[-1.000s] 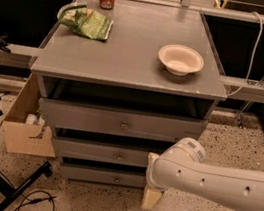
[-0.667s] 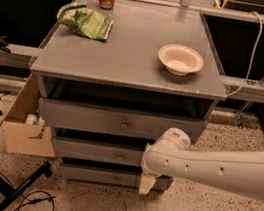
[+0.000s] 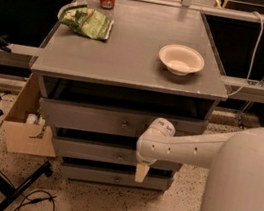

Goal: Open middle drawer

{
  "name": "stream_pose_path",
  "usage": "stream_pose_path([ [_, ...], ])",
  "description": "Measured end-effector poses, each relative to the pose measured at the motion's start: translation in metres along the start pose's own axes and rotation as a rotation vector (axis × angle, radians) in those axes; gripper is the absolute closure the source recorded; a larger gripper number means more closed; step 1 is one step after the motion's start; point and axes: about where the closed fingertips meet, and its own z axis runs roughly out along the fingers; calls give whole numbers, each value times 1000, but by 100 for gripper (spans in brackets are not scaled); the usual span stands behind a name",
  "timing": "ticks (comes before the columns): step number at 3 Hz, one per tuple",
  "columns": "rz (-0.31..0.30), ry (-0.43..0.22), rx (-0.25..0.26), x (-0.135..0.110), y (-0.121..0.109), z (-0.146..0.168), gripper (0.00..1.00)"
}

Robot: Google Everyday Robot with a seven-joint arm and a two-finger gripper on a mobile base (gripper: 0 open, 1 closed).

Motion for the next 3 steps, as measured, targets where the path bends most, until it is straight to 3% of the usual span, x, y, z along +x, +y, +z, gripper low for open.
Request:
stream_pose_path([
  [1, 17, 26, -26, 2, -6, 29, 0],
  [2, 38, 32, -59, 6, -2, 55, 16],
  [3, 69, 25, -110, 21, 22, 75, 47],
])
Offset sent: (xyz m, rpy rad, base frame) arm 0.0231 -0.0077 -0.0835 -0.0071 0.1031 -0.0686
